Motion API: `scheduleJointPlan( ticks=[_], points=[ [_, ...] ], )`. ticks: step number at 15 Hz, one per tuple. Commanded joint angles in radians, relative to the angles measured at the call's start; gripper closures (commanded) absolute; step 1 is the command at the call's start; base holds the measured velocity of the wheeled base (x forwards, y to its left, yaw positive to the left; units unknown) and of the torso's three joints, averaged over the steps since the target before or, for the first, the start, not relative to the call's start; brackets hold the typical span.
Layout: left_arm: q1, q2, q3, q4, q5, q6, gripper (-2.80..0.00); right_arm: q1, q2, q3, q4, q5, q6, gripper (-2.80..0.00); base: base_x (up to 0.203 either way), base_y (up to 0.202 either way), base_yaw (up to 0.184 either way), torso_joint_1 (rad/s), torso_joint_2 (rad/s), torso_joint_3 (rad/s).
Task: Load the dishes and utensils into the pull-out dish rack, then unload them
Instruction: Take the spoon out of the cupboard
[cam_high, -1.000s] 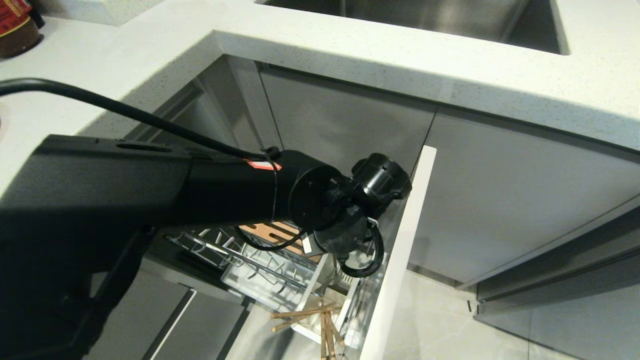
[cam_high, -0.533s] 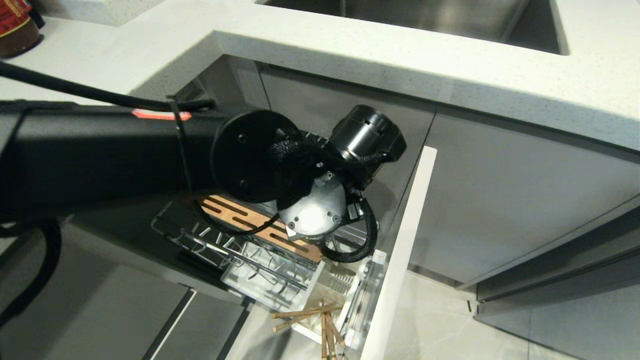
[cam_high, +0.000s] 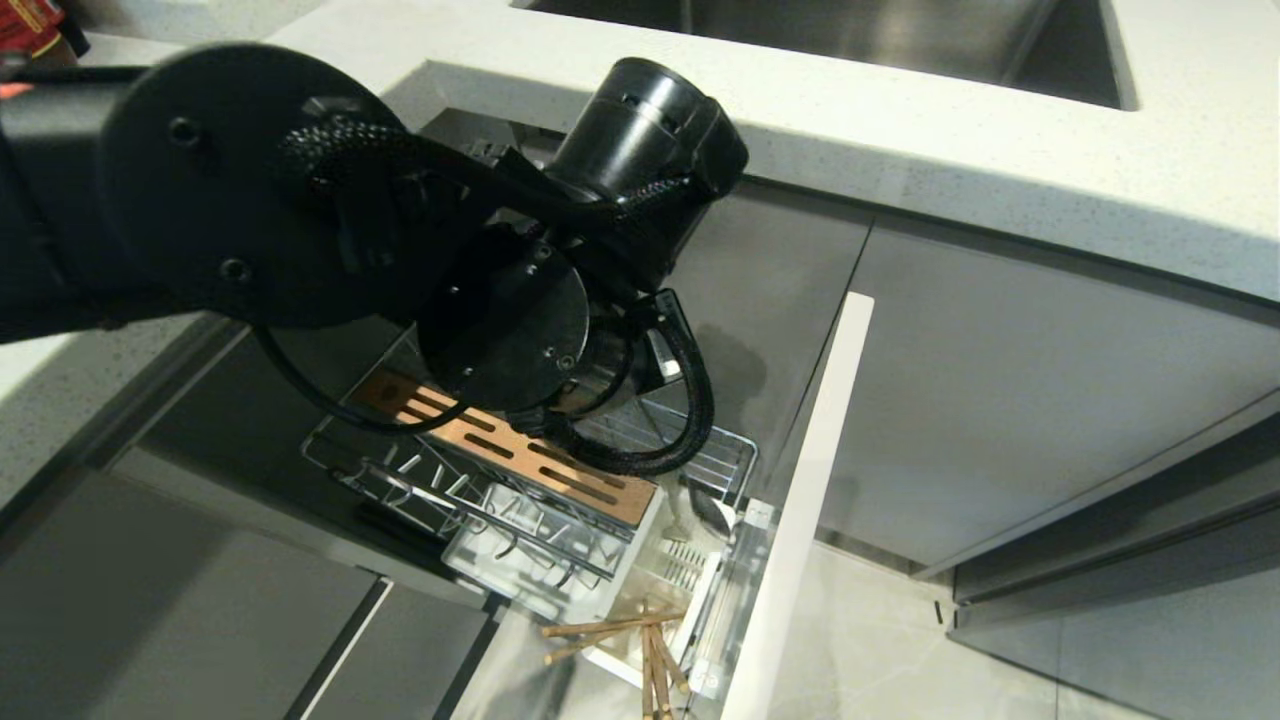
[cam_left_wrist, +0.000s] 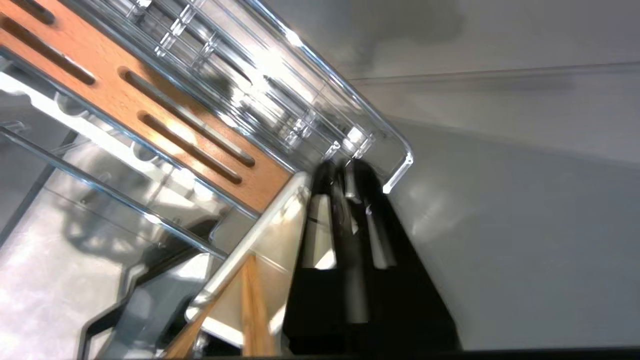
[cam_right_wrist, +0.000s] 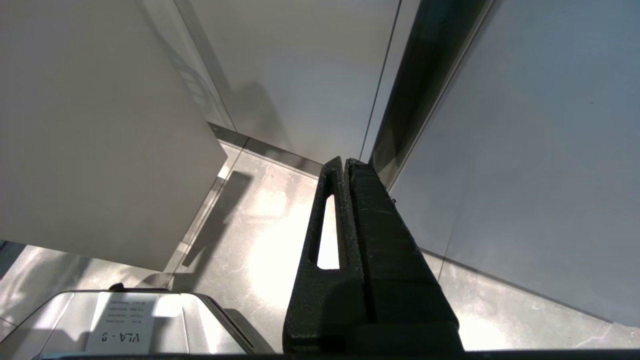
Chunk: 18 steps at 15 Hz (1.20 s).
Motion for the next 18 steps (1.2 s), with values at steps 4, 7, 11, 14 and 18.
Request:
scheduleJointPlan(
  ticks=[4,7,11,14,18],
  points=[
    [0.001,-0.026,-0.007,0.034,0.004,-0.004,0.0,0.0,0.0,0.0,0.0,0.0,0.0,0.0,0.0,0.0,0.0,0.0,0.0,0.0],
    [0.001,-0.033,-0.014,0.053,0.006,-0.004,0.0,0.0,0.0,0.0,0.0,0.0,0.0,0.0,0.0,0.0,0.0,0.0,0.0,0.0],
    [0.001,-0.07,-0.016,0.066,0.01,0.008,0.0,0.0,0.0,0.0,0.0,-0.001,0.0,0.0,0.0,0.0,0.0,0.0,0.0,0.0],
    [0.001,-0.125,-0.017,0.066,0.011,0.02,0.0,0.0,0.0,0.0,0.0,0.001,0.0,0.0,0.0,0.0,0.0,0.0,0.0,0.0],
    [0.004,-0.237,-0.042,0.066,0.045,0.057,0.0,0.0,0.0,0.0,0.0,0.0,0.0,0.0,0.0,0.0,0.0,0.0,0.0,0.0]
  ],
)
